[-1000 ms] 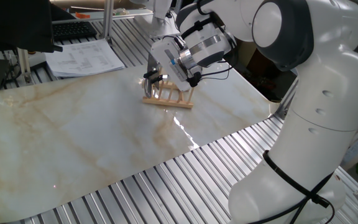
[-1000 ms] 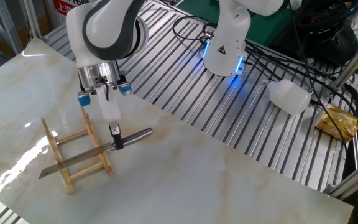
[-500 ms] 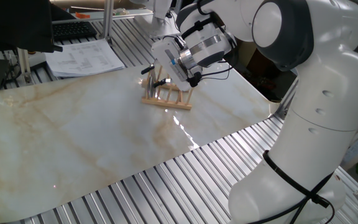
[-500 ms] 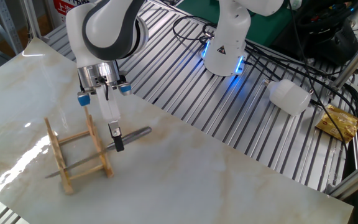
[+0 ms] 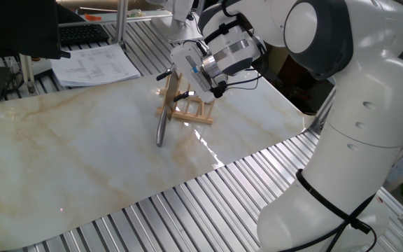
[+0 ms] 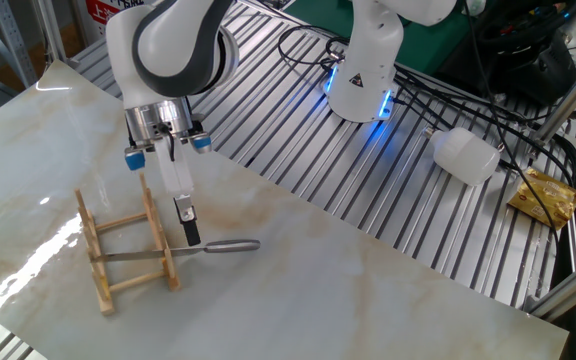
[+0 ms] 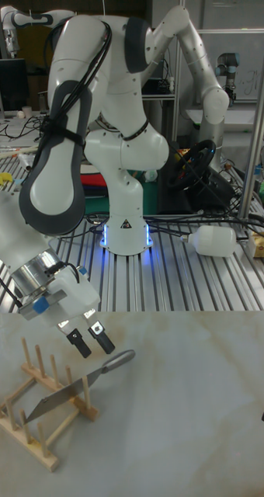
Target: Put the knife on the knife rack
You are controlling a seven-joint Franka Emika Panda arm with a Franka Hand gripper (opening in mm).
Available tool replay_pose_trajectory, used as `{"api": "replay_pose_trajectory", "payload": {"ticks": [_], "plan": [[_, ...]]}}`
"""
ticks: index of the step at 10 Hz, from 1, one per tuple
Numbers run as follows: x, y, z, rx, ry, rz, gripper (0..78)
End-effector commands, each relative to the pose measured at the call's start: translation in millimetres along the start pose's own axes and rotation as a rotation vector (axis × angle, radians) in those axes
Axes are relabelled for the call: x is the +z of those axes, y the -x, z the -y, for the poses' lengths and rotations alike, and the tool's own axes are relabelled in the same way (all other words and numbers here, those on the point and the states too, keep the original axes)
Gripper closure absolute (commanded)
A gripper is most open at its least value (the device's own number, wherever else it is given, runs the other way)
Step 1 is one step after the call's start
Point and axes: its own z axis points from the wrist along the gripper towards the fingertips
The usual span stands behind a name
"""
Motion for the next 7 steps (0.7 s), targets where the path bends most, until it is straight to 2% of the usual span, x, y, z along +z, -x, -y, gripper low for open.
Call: {"api": "replay_pose_trajectory", "payload": {"ticks": [1, 7], "plan": [[-6.1, 7.2, -3.1, -0.007, -0.008, -0.001, 0.1], [-6.2, 6.6, -5.3, 0.016, -0.038, 0.006, 0.1]]}}
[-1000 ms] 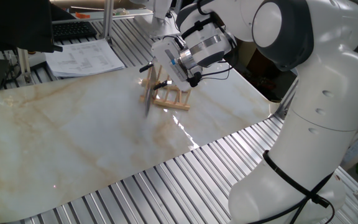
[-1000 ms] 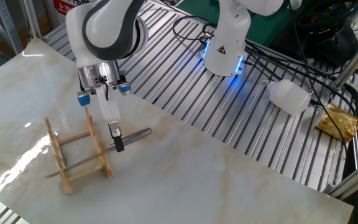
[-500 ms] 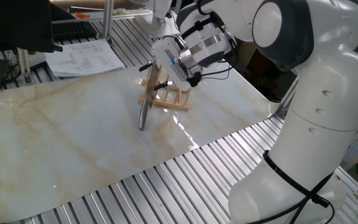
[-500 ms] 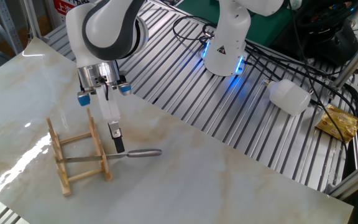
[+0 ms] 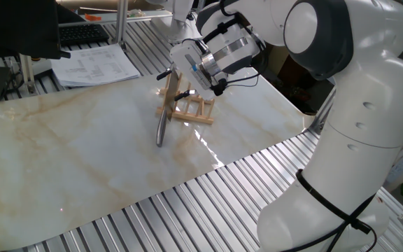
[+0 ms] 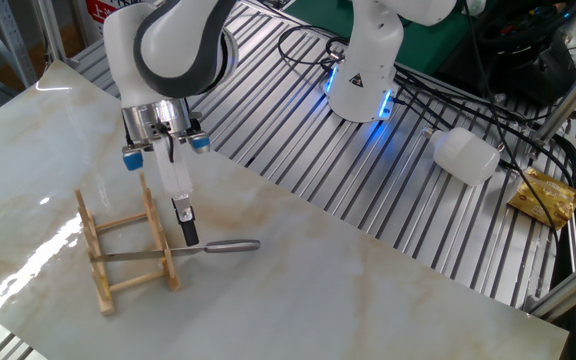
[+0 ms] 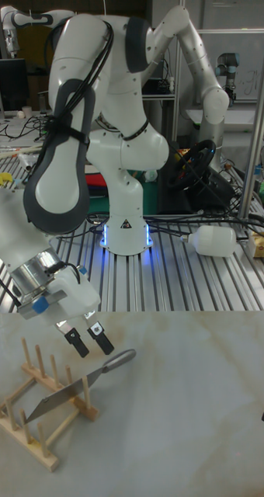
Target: Put the knife on the knife rack
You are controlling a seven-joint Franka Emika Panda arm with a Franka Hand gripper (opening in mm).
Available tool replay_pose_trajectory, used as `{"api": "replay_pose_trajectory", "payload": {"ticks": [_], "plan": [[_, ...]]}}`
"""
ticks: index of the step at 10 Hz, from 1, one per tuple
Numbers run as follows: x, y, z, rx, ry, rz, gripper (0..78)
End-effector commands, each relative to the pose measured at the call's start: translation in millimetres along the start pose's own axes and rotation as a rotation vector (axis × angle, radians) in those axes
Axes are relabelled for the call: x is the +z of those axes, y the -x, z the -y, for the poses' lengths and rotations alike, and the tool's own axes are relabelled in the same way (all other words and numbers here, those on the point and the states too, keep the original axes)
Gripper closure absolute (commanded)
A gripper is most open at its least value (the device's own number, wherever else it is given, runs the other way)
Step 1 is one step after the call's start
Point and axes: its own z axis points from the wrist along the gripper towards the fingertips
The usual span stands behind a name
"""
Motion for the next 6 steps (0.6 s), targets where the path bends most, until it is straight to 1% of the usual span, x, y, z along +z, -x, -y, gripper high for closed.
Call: {"api": "replay_pose_trajectory", "payload": {"ticks": [1, 2, 3, 4, 5, 6], "plan": [[-1.2, -1.1, -5.6, 0.017, -0.01, 0.002, 0.1], [-1.3, -3.3, -10.5, 0.013, -0.031, 0.011, 0.1], [-1.6, -5.7, -16.0, -0.005, -0.075, 0.023, 0.1], [-1.6, -9.1, -21.9, -0.036, -0.151, 0.043, 0.1], [-1.6, -9.6, -22.7, -0.039, -0.16, 0.045, 0.1], [-1.4, -15.4, -31.3, -0.055, -0.249, 0.048, 0.1]]}}
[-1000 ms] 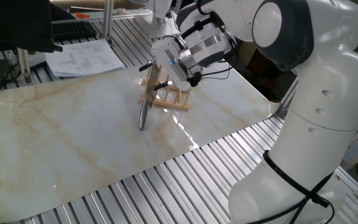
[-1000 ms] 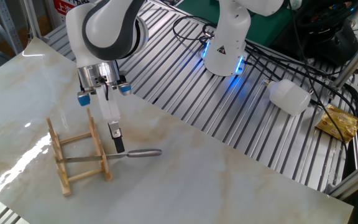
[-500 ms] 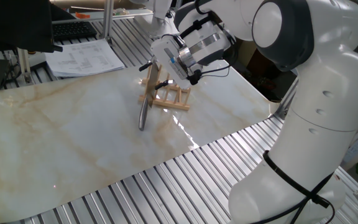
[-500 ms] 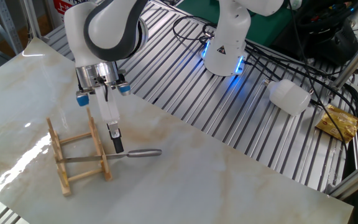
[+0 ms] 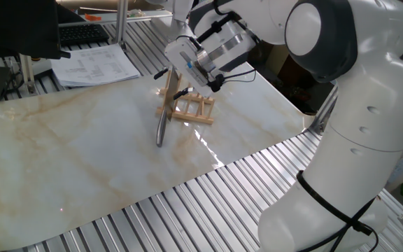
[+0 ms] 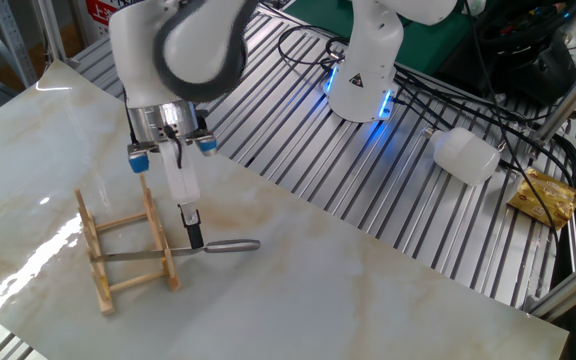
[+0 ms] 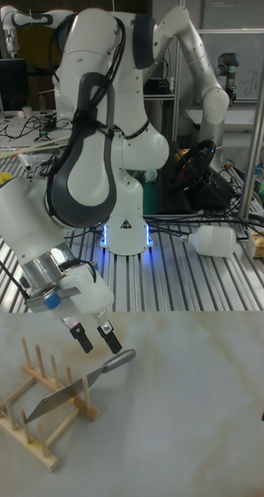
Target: Put the knife on the knife rack
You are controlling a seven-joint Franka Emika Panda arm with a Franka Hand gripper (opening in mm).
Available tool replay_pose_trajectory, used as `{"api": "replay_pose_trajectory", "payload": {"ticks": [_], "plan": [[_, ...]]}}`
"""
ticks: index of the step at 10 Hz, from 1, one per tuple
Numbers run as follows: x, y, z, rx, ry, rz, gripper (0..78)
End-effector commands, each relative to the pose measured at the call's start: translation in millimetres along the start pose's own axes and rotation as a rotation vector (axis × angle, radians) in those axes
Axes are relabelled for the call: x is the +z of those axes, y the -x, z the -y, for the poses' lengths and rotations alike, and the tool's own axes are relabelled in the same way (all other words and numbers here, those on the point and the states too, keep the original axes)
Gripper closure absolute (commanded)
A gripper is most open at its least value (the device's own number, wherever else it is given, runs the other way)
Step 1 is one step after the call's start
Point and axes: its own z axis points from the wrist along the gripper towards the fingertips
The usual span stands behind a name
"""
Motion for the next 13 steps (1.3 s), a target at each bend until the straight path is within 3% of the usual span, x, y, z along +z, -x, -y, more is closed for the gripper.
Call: {"api": "replay_pose_trajectory", "payload": {"ticks": [1, 2, 3, 4, 5, 7, 8, 9, 11, 13], "plan": [[-4.1, -7.9, -16.8, -0.061, -0.188, 0.02, 0.1], [-4.1, -8.0, -16.9, -0.075, -0.227, 0.02, 0.1], [-3.7, -7.9, -17.2, -0.095, -0.286, 0.022, 0.1], [-3.7, -7.9, -17.2, -0.099, -0.298, 0.021, 0.1], [-3.8, -8.6, -18.3, -0.11, -0.347, 0.014, 0.1], [-1.8, -9.6, -21.7, -0.121, -0.41, -0.001, 0.1], [2.8, -10.7, -27.2, -0.144, -0.504, 0.015, 0.1], [3.0, -10.7, -27.4, -0.145, -0.506, 0.015, 0.1], [13.6, -10.9, -35.4, -0.204, -0.667, 0.008, 0.1], [18.4, -9.7, -36.7, -0.213, -0.698, -0.017, 0.1]]}}
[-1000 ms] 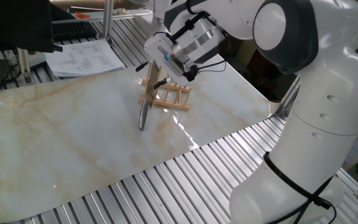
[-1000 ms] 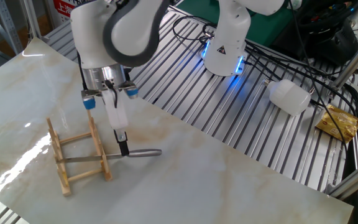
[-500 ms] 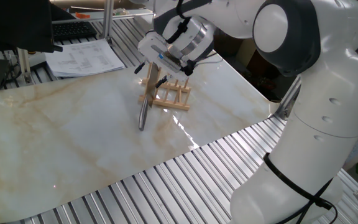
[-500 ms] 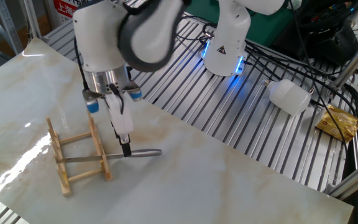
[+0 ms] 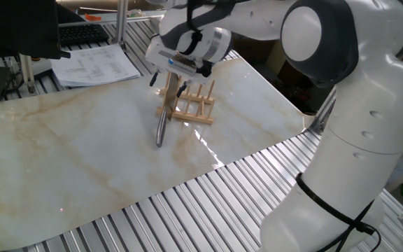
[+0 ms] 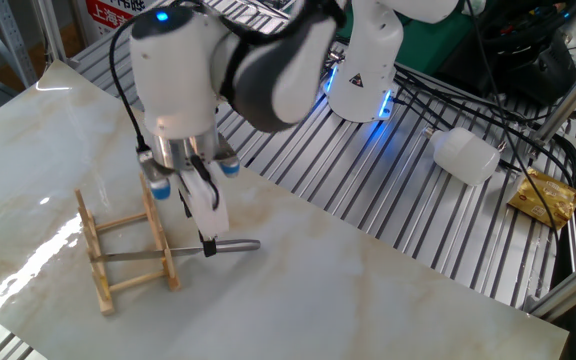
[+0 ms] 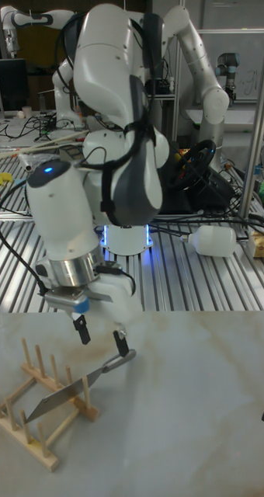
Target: Put the knife on the knife rack
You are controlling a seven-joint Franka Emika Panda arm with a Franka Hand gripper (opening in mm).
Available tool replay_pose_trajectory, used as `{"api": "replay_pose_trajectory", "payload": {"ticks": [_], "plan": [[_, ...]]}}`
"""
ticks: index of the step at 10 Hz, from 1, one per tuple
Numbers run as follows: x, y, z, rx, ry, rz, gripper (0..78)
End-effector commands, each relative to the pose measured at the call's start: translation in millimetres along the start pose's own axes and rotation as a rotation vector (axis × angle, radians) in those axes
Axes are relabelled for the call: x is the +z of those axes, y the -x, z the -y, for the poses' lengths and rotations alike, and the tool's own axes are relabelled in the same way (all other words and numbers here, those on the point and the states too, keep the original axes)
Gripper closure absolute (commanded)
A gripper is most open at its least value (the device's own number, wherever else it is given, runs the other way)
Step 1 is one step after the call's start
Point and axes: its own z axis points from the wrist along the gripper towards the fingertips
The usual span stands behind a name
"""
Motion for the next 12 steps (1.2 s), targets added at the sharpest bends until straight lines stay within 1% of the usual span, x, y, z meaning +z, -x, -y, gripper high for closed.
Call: {"api": "replay_pose_trajectory", "payload": {"ticks": [1, 3, 4, 5, 7, 8, 9, 10, 12], "plan": [[9.6, 1.5, -24.3, -0.12, -0.359, -0.012, 0.1], [16.6, 3.7, -29.0, -0.16, -0.491, 0.014, 0.1], [18.6, 4.3, -30.2, -0.161, -0.51, 0.017, 0.1], [22.4, 5.5, -32.5, -0.176, -0.552, 0.023, 0.1], [23.6, 5.8, -33.1, -0.187, -0.613, 0.055, 0.1], [23.8, 5.9, -33.2, -0.191, -0.644, 0.083, 0.1], [23.9, 6.0, -33.3, -0.192, -0.66, 0.111, 0.1], [24.8, 6.3, -33.7, -0.184, -0.655, 0.12, 0.1], [29.2, 8.4, -34.0, -0.175, -0.658, 0.125, 0.1]]}}
